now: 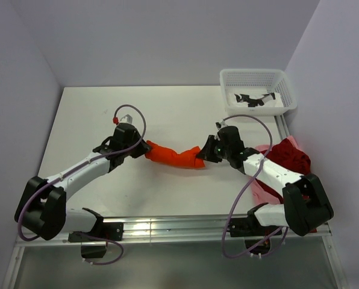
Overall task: Roll the t-shirts
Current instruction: Roll the tshirt
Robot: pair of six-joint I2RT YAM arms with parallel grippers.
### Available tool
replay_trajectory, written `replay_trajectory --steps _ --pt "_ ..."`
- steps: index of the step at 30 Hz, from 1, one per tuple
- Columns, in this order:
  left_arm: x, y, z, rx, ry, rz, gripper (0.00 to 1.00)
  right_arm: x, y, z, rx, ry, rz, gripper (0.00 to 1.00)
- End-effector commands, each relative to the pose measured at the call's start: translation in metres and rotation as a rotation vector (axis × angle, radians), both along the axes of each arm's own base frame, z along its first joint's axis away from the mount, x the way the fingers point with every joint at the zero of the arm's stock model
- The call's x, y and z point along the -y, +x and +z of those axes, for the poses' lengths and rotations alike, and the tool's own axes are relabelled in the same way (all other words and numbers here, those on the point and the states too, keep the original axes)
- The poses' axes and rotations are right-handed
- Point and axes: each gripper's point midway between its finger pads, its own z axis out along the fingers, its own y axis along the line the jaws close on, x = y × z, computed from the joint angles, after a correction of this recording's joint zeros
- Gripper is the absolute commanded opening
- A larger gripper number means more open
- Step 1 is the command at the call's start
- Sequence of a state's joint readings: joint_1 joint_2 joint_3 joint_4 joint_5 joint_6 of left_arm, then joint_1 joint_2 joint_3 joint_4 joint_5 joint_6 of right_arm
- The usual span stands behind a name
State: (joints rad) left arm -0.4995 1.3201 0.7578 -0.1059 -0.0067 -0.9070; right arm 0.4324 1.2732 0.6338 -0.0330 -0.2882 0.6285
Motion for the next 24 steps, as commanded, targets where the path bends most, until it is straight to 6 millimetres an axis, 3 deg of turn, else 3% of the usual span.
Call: replay_trajectory --steps 1,9,19,24 --pt "0.014 0.009 0.027 0.037 -0.043 -0.012 0.0 -0.001 0.018 0.025 0.044 0.015 0.008 0.0" --pt "0.022 0.022 0.032 0.067 -0.059 -0.016 0.0 0.01 0.034 0.03 0.047 -0.005 -0.015 0.0" --pt "0.028 0.005 -0.035 -0.039 -0.045 -0.016 0.0 0.029 0.028 -0.027 -0.071 -0.043 -0.028 0.0" --pt "0.028 0.001 -0.042 -0.045 -0.045 -0.023 0.04 0.04 0.029 -0.037 -0.07 -0.069 -0.013 0.0"
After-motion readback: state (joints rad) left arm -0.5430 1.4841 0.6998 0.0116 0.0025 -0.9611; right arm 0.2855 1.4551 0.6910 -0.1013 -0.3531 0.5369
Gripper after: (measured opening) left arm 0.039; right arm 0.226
